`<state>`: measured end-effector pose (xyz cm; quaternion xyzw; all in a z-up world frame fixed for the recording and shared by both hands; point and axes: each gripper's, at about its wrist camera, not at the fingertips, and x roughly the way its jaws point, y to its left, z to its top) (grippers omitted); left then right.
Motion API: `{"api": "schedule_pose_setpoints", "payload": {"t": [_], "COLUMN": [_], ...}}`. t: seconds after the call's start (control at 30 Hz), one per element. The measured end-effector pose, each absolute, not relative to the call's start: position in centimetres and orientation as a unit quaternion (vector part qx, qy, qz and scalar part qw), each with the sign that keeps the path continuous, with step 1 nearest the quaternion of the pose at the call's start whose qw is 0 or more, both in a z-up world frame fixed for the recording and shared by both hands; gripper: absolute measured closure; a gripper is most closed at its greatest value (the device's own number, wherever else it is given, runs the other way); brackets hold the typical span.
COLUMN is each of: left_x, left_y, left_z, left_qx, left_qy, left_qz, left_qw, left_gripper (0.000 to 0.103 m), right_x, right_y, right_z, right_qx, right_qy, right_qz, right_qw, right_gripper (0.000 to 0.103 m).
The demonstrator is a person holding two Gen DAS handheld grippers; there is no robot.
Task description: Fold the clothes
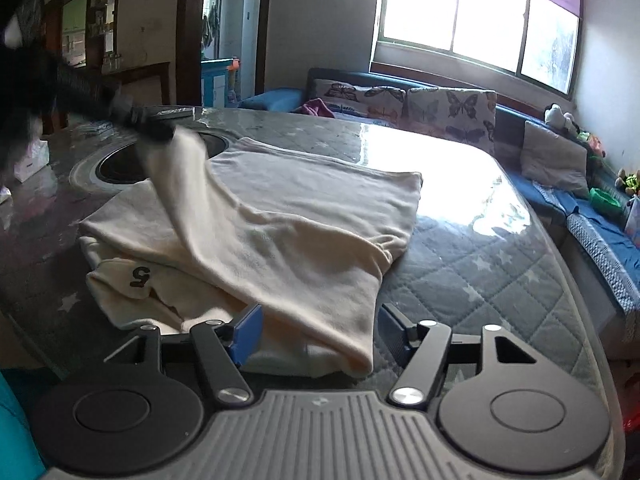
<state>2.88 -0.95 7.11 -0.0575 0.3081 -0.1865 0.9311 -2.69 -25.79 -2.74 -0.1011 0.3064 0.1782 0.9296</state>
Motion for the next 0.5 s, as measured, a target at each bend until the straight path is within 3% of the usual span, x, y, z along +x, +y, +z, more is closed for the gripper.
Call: {"api": "schedule_pose_setpoints", "payload": {"t": [0.5], "left_x": [3.7], "left_y": [-2.5], "left_z": [10.2], "left_qx": [-0.073], "left_qy": [0.277], "left_qz": [-0.220], "left_qw": [0.932], "left_gripper": [0.099], "right_x": [-2.8], "right_y": [-25.4], "right_z": [-3.1], "right_qx": [-0.148], "right_qy": [0.282], "right_qz": [0.149], "right_qw": [0.936], "right_gripper": [0.036]}}
